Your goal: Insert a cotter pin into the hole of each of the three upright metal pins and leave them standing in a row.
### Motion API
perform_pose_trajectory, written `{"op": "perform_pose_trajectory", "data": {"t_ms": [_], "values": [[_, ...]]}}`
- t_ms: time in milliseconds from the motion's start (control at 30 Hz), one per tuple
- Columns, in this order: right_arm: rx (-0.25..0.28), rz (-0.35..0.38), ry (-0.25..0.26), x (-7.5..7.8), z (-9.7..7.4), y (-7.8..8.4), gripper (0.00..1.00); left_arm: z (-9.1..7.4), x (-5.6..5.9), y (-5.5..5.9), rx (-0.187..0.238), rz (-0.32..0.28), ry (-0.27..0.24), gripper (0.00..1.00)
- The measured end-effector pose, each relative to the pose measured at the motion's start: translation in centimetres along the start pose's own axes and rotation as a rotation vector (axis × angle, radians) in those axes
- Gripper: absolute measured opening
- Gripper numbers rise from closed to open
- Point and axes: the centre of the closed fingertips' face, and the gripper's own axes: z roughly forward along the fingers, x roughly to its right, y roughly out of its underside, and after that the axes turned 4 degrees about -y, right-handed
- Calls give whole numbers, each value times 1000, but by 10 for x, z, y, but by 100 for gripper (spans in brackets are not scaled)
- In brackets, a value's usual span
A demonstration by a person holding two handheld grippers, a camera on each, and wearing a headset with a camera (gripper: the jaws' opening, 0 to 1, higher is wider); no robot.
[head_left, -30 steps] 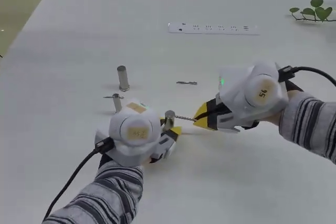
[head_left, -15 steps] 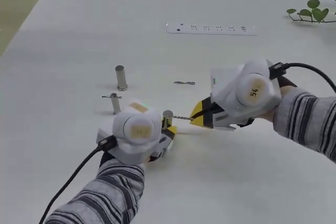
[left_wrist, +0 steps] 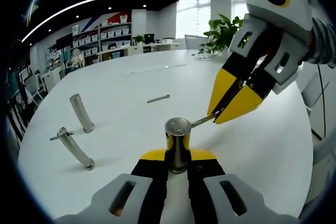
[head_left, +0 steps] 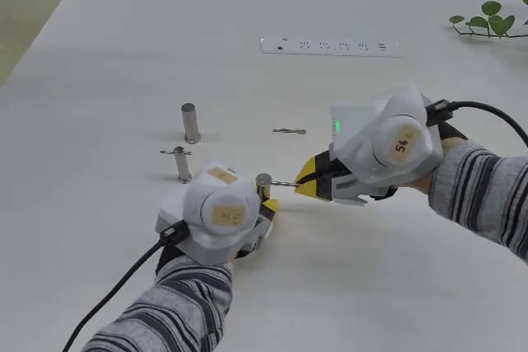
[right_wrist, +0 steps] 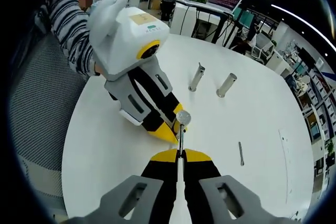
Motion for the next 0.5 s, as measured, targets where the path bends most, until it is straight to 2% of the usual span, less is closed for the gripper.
{"op": "perform_pose_trajectory", "data": {"t_ms": [400,500], "values": [[-8,-25,9,2,9,-9,0,1,-1,1,2,-11,-29,10],[-23,-61,19,3,11,-10,0,1,-1,1,1,-18,-38,10]]}}
